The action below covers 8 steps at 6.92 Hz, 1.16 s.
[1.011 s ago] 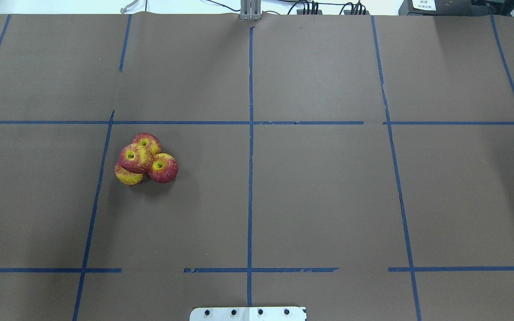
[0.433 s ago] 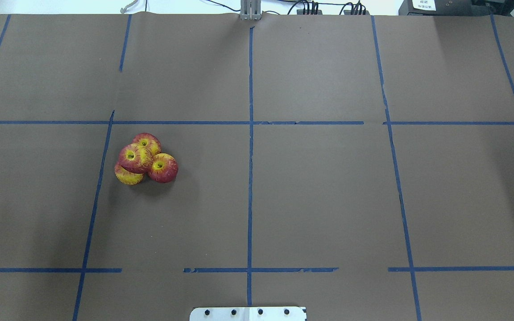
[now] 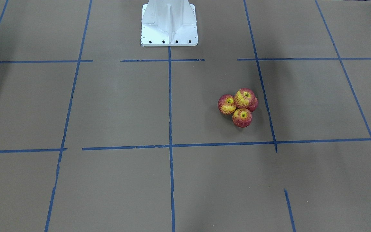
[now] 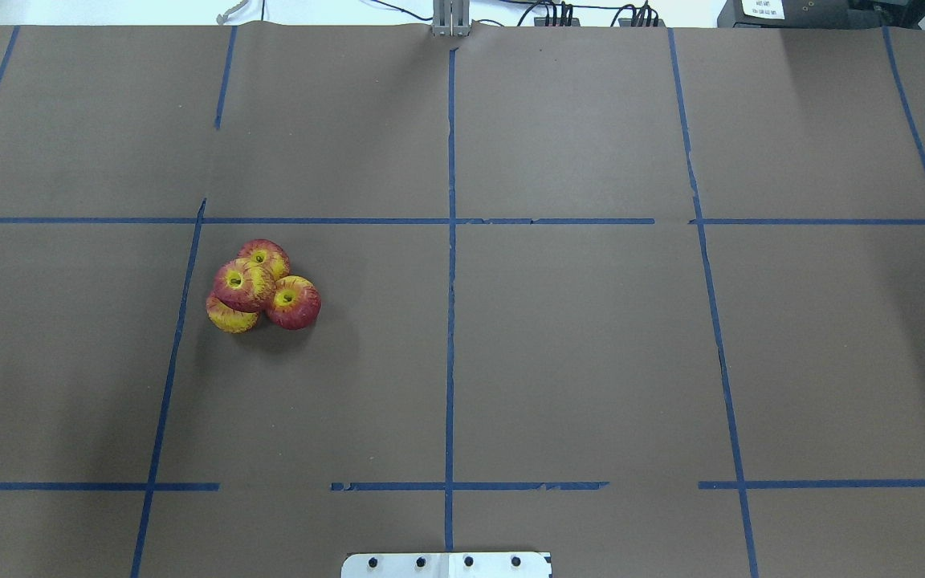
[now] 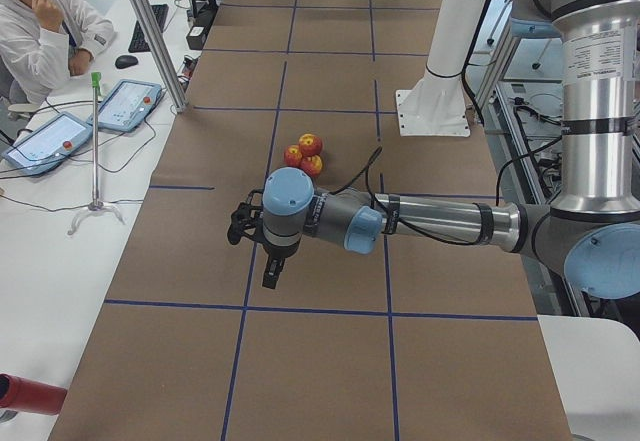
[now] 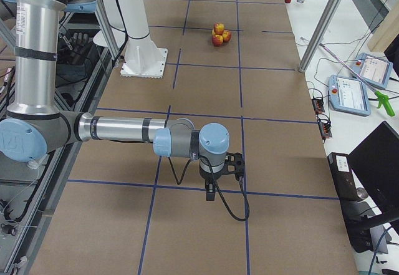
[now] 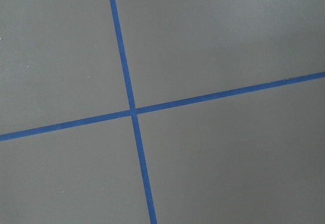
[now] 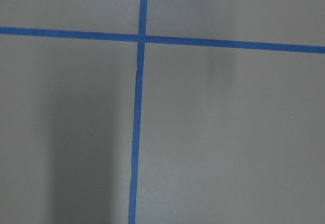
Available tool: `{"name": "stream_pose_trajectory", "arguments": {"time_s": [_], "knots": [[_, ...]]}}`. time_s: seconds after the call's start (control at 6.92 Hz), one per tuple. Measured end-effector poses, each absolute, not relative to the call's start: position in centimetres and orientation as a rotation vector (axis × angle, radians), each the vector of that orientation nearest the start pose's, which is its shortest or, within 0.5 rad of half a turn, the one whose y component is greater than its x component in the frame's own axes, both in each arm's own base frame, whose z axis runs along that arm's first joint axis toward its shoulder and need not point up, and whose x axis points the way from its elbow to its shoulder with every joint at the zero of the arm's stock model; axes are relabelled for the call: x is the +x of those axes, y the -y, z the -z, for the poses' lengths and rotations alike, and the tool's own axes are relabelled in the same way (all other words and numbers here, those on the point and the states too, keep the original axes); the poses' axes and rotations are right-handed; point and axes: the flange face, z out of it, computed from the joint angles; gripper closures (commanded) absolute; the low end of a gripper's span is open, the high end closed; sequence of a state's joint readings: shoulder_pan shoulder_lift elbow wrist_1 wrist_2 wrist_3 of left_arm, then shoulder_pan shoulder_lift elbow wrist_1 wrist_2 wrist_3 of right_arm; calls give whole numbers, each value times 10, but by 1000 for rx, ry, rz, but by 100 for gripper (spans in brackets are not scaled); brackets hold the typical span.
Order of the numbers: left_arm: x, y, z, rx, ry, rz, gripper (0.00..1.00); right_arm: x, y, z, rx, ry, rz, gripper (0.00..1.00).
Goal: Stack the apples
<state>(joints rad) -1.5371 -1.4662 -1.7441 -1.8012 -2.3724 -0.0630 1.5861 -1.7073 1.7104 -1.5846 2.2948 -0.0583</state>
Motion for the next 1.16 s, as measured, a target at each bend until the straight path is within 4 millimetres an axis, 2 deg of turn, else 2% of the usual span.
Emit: {"name": "stream_pose_trajectory", "arguments": {"time_s": [0.43, 1.16], "knots": [[-49, 461, -613, 167, -785, -56, 0, 74, 432, -658, 16, 724, 37, 0], [-49, 450, -622, 100, -789, -28, 0, 74, 432, -658, 16, 724, 37, 0]]}}
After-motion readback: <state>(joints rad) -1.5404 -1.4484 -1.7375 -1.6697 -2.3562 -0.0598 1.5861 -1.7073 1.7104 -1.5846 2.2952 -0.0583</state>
